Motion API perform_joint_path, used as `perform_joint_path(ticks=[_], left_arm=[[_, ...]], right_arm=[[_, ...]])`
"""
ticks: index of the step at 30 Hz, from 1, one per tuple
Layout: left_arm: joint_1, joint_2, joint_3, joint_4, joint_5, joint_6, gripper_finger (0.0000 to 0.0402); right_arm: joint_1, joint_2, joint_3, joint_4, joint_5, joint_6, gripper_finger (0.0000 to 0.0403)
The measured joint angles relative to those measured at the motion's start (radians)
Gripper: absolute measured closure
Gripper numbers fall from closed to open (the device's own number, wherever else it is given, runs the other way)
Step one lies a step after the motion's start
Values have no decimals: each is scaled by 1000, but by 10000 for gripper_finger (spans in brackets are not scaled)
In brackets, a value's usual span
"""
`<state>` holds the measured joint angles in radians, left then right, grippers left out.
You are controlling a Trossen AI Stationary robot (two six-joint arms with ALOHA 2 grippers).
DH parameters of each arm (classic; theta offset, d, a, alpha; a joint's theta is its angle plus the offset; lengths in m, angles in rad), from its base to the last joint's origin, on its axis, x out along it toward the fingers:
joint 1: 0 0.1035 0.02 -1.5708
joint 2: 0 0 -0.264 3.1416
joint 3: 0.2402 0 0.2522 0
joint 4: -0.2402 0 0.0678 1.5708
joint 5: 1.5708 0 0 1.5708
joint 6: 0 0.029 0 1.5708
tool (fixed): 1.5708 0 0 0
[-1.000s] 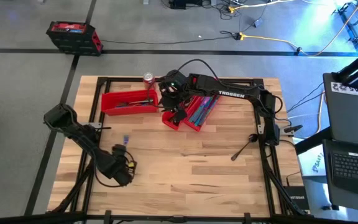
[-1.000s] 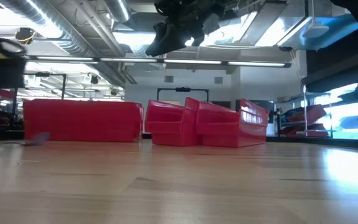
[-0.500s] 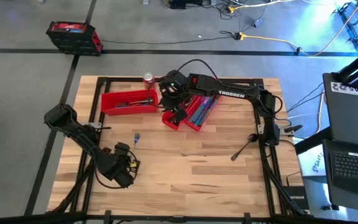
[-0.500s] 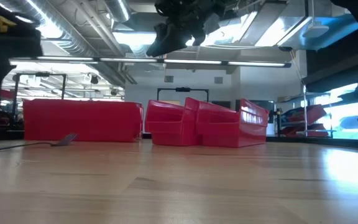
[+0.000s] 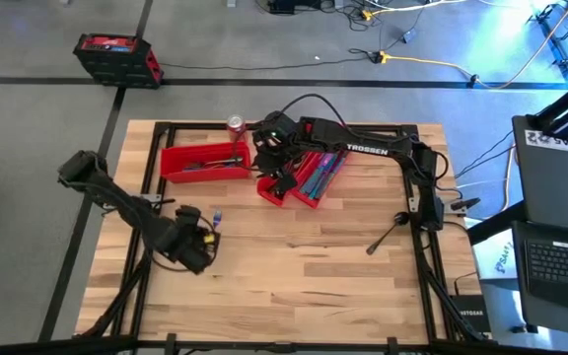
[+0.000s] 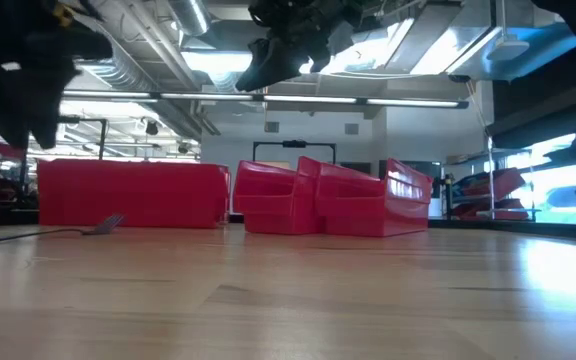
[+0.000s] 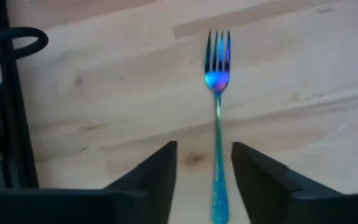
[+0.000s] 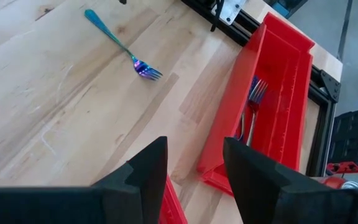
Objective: Sort silverware
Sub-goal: Put the blue fork into the left red bin
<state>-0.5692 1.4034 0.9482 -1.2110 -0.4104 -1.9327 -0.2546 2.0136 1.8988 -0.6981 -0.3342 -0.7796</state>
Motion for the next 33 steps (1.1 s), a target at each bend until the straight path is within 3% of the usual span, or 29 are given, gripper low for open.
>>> perform_joint_path(ticks=[8,12,16,20,25,33], left_arm=[[152,-8,-80,241,65,289,184],[206,-8,-85,227,73,345,174],[245,-8,-117,242,167,400,179],[261,-8,-170,344,205,364,191],[252,-8,-191,381,198,300,208],[266,17,-192,401,200,334,234]], right_arm=[[0,0,0,0,0,20,261],[0,0,0,-5,0,20,261],[0,0,0,-14,1,27,261],[0,0,0,-17,4,30,261],[0,0,0,-25,10,46,261],[0,0,0,-17,10,47,261]])
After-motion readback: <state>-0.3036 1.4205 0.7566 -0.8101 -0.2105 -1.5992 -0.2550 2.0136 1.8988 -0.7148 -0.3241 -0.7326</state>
